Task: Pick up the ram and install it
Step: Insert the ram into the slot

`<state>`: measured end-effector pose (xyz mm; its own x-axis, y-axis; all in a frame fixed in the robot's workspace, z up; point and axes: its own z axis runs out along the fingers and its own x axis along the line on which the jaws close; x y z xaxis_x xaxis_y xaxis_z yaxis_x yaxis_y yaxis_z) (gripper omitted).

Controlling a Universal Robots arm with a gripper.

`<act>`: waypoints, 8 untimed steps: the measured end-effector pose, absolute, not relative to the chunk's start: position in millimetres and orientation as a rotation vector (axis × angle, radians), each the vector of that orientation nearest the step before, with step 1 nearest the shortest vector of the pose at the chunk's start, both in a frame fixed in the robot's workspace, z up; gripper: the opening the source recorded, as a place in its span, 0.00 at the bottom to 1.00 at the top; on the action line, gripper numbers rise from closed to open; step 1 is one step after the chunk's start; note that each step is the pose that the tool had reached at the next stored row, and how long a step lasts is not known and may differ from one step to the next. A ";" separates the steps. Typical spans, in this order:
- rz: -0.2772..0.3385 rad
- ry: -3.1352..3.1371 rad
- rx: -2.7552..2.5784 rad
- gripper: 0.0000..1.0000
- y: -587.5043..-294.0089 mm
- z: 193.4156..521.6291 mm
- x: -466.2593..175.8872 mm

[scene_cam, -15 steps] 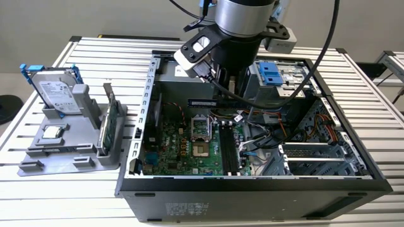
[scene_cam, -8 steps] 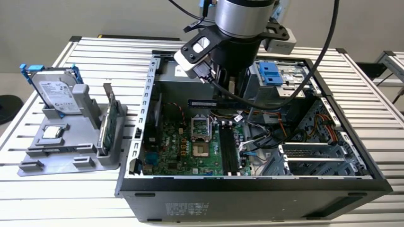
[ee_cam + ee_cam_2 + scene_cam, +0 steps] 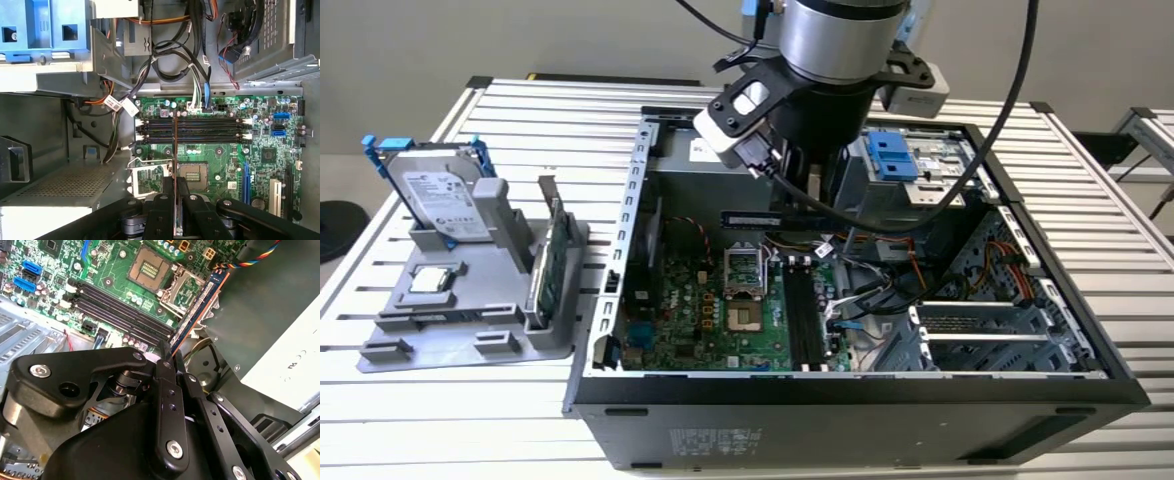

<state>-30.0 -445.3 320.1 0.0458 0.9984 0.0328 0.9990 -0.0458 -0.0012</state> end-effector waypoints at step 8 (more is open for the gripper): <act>-0.035 -2.154 -2.254 0.00 -444.5 318.3 -29.5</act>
